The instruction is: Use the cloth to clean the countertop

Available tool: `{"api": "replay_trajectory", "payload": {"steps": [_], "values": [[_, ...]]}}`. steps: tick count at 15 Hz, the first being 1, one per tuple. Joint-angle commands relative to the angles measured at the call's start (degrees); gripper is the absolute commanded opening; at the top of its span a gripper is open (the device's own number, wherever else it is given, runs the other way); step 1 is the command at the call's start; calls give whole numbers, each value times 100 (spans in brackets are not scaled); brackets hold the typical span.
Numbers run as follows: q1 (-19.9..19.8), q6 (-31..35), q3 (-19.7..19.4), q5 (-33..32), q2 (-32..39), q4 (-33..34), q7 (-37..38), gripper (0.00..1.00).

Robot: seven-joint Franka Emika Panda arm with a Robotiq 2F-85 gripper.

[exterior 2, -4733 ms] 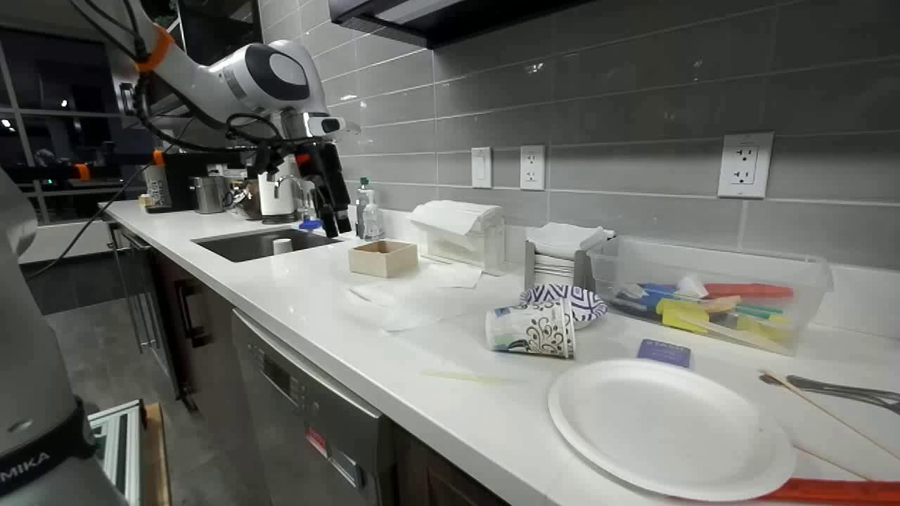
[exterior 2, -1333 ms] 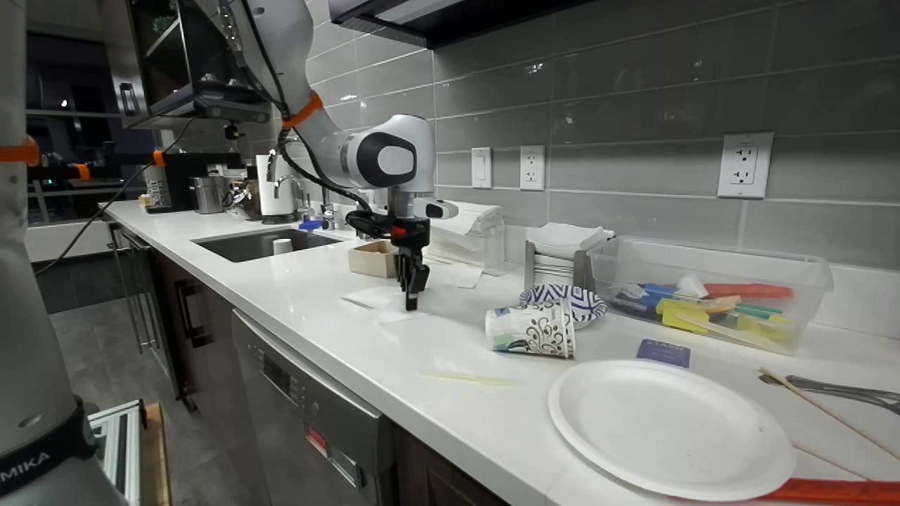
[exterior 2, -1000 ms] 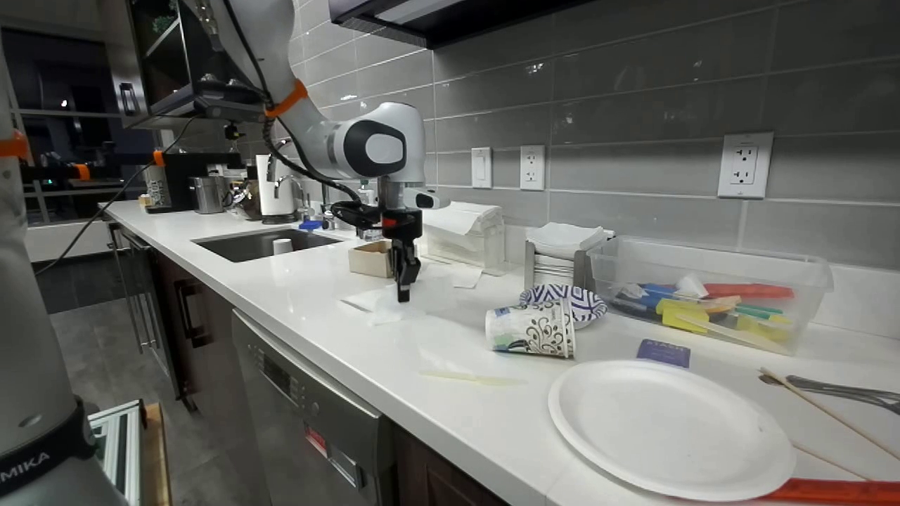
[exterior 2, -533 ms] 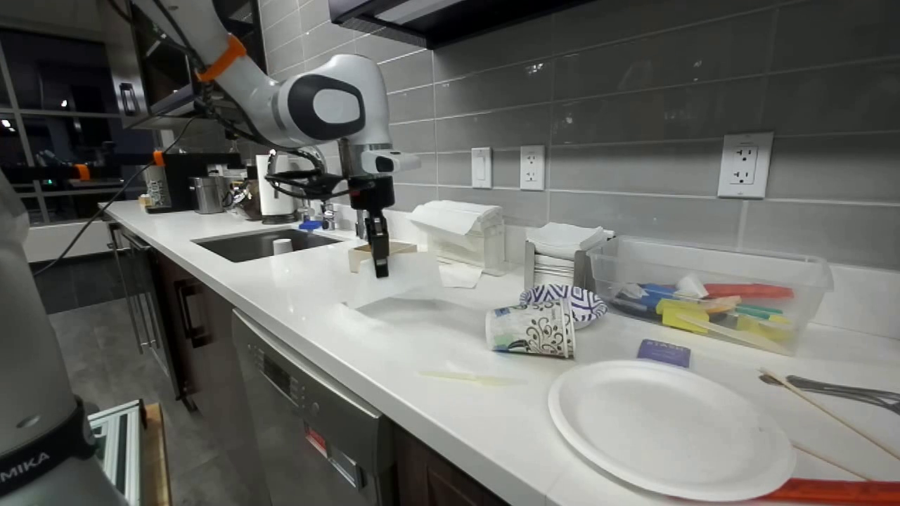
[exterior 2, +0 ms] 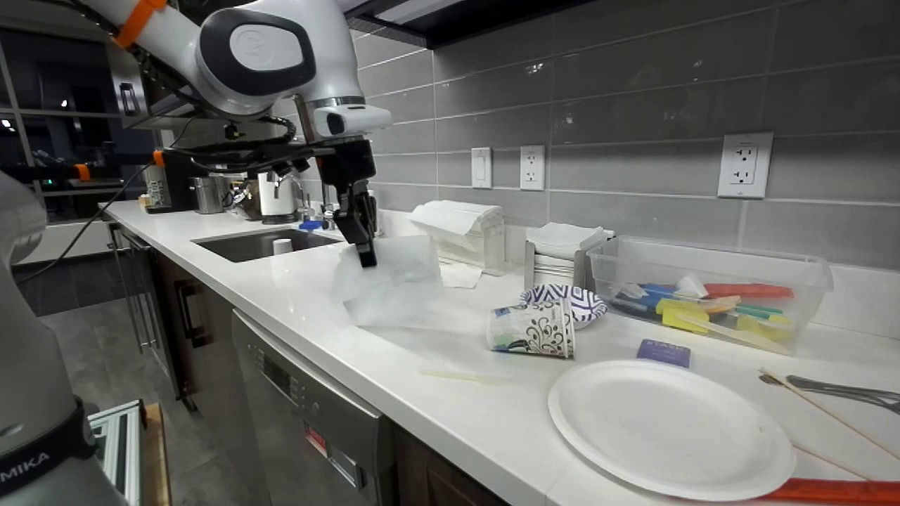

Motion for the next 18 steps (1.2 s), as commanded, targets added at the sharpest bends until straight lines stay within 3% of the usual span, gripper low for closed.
{"api": "replay_trajectory", "payload": {"steps": [1,3,6,14,18], "values": [[-279,-17,65,17,-93,-29,-57,1],[-530,-17,4,-53,-111,14,-89,1],[-571,-17,0,-67,-93,25,-87,0],[-1117,514,-118,-446,1068,229,-17,0],[-1365,632,-97,-940,1637,376,229,0]]}}
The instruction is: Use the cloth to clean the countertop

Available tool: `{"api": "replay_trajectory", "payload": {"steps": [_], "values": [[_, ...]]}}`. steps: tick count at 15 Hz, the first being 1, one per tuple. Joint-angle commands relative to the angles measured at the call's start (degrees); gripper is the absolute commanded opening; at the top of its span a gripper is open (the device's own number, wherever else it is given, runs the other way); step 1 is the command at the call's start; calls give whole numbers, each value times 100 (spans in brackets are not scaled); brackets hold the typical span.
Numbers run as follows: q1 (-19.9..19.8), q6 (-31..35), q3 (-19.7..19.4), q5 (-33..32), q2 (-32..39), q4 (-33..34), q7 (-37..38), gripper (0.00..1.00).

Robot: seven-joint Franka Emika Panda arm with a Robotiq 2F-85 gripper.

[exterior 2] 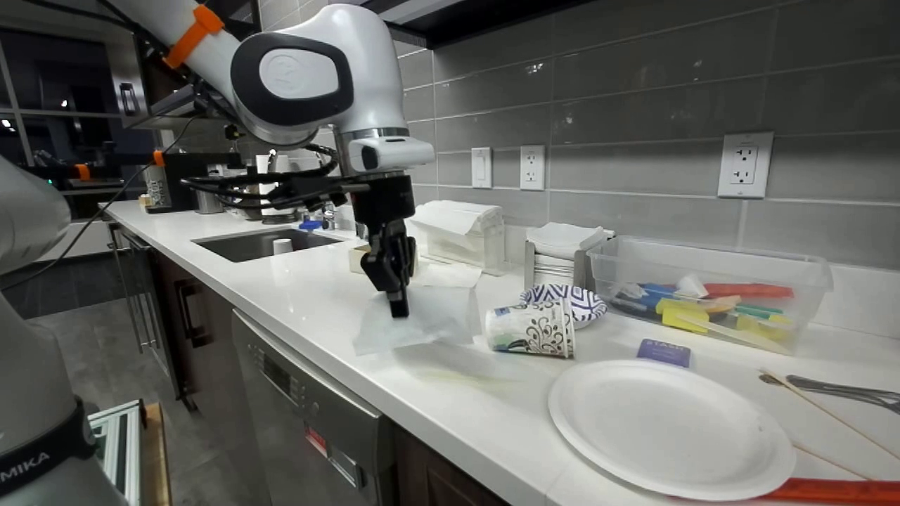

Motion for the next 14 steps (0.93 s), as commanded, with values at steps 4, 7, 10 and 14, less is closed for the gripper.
{"api": "replay_trajectory", "payload": {"steps": [4,7,10,14], "values": [[-101,538,-24,-881,1081,463,446,0],[53,653,-75,-1100,1521,740,506,0],[331,796,-191,-1003,1915,949,278,0],[655,1256,-377,-933,2425,1098,66,0]]}}
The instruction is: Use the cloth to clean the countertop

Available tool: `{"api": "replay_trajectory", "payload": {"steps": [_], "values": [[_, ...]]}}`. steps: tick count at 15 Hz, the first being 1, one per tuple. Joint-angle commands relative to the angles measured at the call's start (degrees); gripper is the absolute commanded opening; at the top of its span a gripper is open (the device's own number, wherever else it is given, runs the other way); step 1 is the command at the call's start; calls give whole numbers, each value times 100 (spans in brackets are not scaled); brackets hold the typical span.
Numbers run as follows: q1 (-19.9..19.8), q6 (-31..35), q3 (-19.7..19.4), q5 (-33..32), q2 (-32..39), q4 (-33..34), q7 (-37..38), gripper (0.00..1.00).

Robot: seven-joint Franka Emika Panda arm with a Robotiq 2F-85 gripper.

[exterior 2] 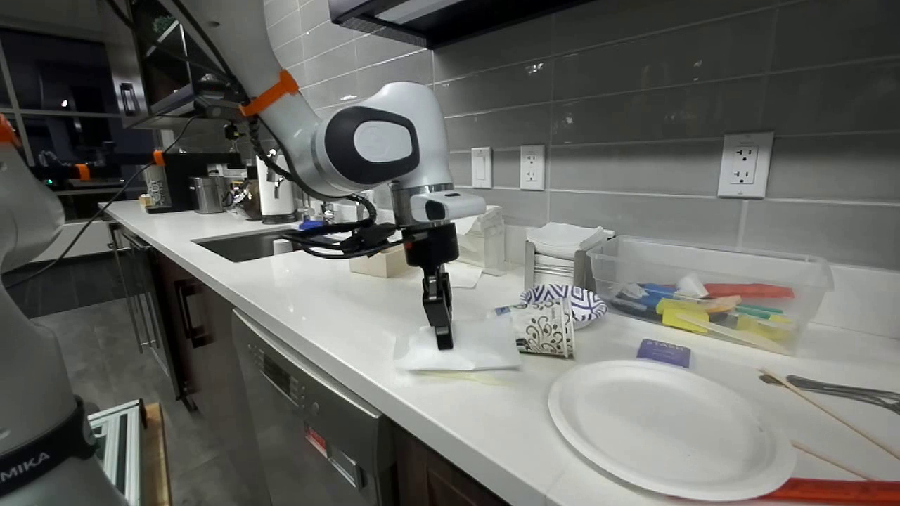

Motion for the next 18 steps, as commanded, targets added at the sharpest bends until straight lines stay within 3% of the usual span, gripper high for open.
{"api": "replay_trajectory", "payload": {"steps": [1,6,10,14,18], "values": [[320,467,-261,-8,578,218,-169,0],[630,808,-467,158,890,331,-478,0],[847,860,-293,1470,951,370,-1911,0],[1021,357,-87,2678,966,464,-3568,0],[959,-421,-294,2443,929,462,-3853,0]]}}
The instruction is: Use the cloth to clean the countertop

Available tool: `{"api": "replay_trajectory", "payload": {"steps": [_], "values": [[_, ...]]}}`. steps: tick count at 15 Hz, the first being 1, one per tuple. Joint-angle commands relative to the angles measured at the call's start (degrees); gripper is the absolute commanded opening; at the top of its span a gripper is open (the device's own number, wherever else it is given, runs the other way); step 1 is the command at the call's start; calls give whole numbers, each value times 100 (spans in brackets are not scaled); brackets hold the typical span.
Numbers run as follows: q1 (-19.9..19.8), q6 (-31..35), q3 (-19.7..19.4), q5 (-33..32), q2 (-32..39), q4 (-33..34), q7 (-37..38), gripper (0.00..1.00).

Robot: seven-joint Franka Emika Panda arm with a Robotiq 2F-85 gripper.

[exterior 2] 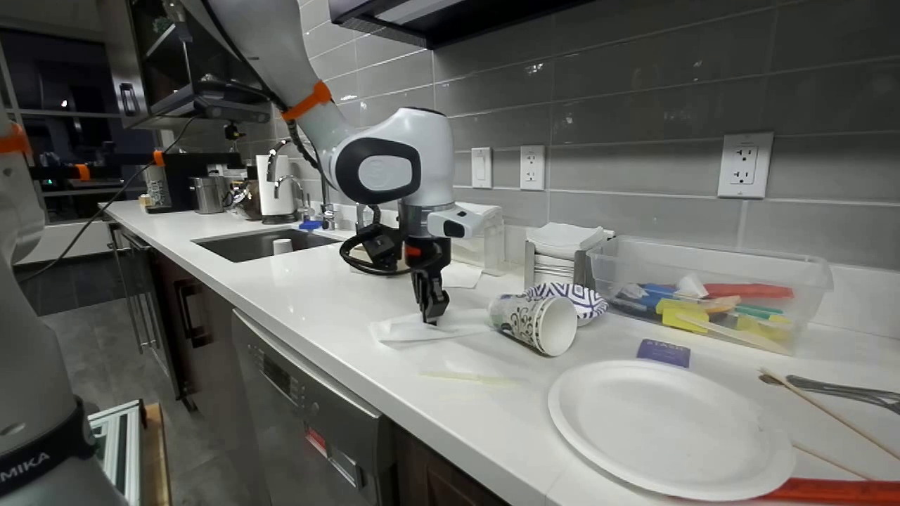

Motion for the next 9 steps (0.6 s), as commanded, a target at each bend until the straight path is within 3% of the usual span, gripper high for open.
{"api": "replay_trajectory", "payload": {"steps": [1,6,9], "values": [[-41,-696,-243,-216,183,-40,-112,0],[-223,-913,-745,-1530,121,-33,971,0],[-248,-434,-847,-1760,231,-18,1102,0]]}}
